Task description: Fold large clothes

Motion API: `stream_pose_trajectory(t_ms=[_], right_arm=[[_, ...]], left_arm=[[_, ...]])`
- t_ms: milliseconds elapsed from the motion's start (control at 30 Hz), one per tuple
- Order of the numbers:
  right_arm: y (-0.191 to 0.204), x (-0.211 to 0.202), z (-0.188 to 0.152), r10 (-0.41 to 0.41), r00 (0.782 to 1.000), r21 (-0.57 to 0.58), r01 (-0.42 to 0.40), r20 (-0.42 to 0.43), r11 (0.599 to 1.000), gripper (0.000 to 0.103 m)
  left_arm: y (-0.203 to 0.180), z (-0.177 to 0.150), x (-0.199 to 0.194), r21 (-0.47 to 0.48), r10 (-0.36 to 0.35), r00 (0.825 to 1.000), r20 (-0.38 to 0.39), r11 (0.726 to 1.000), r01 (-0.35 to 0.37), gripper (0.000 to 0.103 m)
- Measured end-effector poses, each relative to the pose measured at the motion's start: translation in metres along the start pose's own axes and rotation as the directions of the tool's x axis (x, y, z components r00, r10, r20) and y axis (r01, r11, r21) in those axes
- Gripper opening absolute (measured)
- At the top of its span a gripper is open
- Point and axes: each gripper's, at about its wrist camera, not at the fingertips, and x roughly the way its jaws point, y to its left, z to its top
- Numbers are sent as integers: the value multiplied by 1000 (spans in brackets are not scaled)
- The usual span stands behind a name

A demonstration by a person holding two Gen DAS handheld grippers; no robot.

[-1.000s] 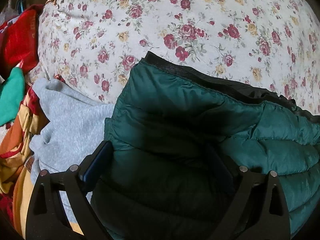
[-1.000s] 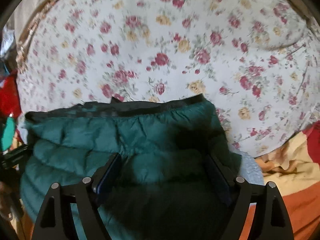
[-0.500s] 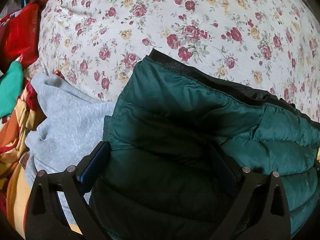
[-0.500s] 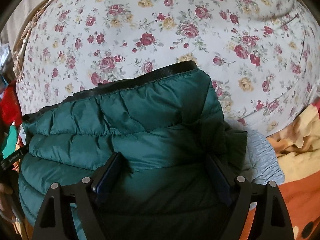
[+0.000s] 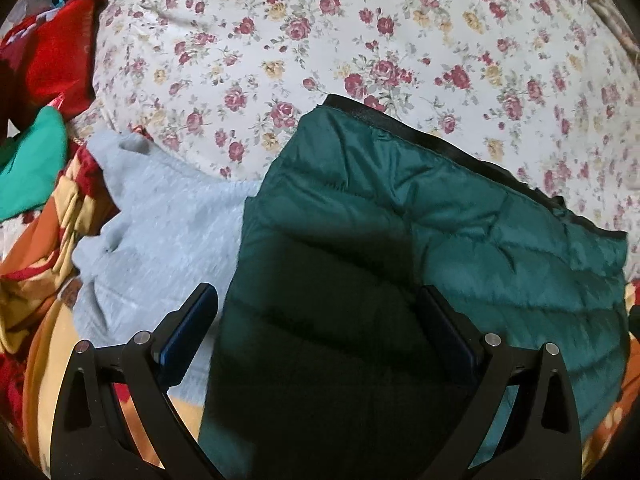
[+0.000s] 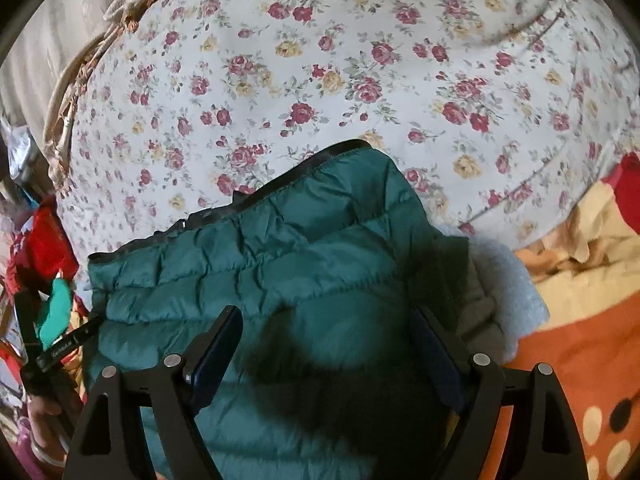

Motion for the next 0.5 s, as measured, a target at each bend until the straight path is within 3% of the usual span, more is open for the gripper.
stream_pose_trajectory(t_ms=[133,400,500], right_arm=[[0,-9,-7,1,1000,21,-1,-13,1000,91],[0,-13,-21,-39,998,-9,39,-47,999,91],[-6,-10,-22,-49,997,5,49,-58,999,96]], left_arm=[[5,-8,-17,-19,-30,1000,1,999,30,100],[16,-19,-30,-41,-53,998,-13,998,53,100],[21,-22,-24,-63,-69,997,-33,996,67,100]])
